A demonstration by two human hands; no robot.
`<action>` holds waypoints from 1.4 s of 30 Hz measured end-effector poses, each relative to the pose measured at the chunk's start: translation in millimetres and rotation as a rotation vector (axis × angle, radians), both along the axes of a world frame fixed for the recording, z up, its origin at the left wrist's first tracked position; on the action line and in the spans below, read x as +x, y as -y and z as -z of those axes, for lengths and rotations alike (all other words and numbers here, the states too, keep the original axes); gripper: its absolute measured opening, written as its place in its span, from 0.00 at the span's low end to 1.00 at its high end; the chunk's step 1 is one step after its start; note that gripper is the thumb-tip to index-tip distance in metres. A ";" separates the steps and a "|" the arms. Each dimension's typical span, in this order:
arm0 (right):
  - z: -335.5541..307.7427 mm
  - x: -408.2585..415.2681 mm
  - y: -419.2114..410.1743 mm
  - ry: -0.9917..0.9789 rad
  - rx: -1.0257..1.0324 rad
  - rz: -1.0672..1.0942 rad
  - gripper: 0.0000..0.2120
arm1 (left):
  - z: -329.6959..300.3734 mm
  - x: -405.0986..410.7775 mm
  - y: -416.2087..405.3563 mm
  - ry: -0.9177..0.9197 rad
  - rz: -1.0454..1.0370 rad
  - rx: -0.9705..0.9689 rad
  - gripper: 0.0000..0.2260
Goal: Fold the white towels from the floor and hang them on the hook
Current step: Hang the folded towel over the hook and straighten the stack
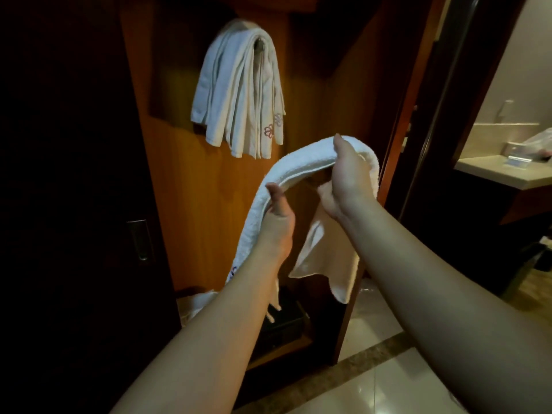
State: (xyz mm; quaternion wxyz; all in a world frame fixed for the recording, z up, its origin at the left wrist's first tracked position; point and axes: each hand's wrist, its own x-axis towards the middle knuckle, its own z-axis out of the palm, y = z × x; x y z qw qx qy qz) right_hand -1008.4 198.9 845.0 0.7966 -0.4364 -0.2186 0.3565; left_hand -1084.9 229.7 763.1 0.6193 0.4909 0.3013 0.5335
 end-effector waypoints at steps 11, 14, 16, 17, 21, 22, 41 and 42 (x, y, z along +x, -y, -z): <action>2.5 32.3 -23.1 0.510 -0.219 0.182 0.24 | -57.3 -46.1 -49.4 0.039 -0.244 0.048 0.21; -6.1 40.6 -35.4 0.444 -0.197 0.122 0.23 | -75.2 -51.1 -60.8 -0.038 -0.326 0.075 0.23; -13.6 44.8 -46.6 0.498 -0.201 0.116 0.25 | -85.3 -55.4 -72.7 -0.096 -0.329 0.114 0.23; -17.3 47.4 -53.4 0.518 -0.187 0.129 0.25 | -91.2 -57.5 -79.2 -0.107 -0.324 0.132 0.24; -32.3 62.1 -87.1 0.617 -0.148 0.157 0.24 | -112.6 -60.1 -110.4 -0.093 -0.331 0.229 0.20; -36.4 66.0 -97.1 0.627 -0.136 0.154 0.23 | -116.5 -59.1 -117.9 -0.088 -0.340 0.267 0.18; -191.4 171.8 -330.8 0.745 0.034 0.060 0.18 | -265.2 8.0 -323.3 -0.131 -0.515 0.595 0.08; -199.8 174.9 -343.5 0.755 0.019 0.057 0.24 | -274.7 9.3 -332.4 -0.120 -0.514 0.591 0.08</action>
